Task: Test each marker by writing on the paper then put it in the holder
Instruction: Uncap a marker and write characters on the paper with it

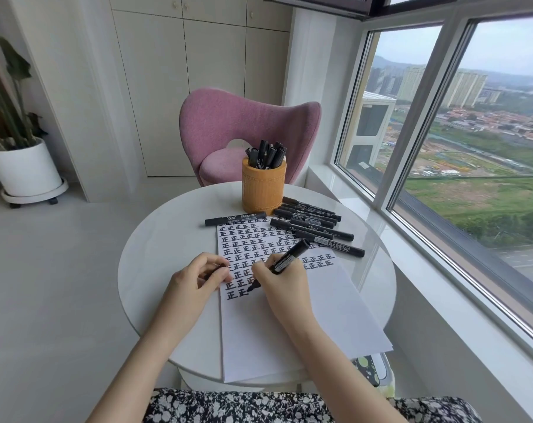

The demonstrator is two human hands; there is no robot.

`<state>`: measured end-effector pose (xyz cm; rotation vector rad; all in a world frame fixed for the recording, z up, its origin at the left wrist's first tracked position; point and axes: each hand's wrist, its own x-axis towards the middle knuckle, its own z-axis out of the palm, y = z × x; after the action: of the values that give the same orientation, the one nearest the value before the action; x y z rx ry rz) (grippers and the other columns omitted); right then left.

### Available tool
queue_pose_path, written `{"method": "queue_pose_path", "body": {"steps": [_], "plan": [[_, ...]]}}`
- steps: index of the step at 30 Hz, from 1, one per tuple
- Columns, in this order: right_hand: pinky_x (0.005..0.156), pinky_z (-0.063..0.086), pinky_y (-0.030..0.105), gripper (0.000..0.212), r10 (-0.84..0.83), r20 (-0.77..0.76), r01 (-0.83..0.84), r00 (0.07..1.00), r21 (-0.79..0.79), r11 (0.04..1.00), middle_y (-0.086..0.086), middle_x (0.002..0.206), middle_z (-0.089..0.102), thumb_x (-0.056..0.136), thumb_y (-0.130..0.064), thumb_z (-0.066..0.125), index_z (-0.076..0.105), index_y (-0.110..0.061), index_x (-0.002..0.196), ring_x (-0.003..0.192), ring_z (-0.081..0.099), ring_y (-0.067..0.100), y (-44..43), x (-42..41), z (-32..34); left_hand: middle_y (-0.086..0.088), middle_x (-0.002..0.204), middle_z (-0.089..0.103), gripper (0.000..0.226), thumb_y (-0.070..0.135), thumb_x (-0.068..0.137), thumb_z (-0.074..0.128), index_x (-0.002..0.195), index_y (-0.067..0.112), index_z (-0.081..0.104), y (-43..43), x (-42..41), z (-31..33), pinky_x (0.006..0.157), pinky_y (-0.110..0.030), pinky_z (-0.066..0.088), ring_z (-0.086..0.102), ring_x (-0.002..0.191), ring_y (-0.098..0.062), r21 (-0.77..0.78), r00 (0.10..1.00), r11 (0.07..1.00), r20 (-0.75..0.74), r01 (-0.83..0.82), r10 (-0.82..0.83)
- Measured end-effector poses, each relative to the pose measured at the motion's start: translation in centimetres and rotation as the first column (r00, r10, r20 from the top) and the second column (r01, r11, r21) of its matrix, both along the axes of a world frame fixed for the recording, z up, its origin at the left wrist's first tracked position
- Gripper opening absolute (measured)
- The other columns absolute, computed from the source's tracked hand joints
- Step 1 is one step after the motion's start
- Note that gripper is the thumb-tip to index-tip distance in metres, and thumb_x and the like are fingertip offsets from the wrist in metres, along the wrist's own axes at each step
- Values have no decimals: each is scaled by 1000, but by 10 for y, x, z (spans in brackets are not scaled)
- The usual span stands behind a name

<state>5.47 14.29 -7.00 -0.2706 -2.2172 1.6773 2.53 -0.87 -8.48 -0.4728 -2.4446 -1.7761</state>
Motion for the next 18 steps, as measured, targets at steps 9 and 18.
{"method": "queue_pose_path", "body": {"steps": [9,18], "plan": [[47,19,25,47,51,-94,-77,994,-298,952,5,52,27,83,-24,74,40,-9,53,48,21,16,11,4,15,0,89,73,12,13,84,63,94,19,66,-4,0,9,75,-16,48,63,75,-9,156,999,987,4,37,-38],[42,20,17,50,8,-93,-50,996,-461,886,-6,49,19,87,-13,67,27,-21,58,48,14,14,11,7,35,-5,92,74,28,23,70,71,96,17,61,2,7,24,65,-13,48,67,82,-13,255,997,966,53,42,-57]]}}
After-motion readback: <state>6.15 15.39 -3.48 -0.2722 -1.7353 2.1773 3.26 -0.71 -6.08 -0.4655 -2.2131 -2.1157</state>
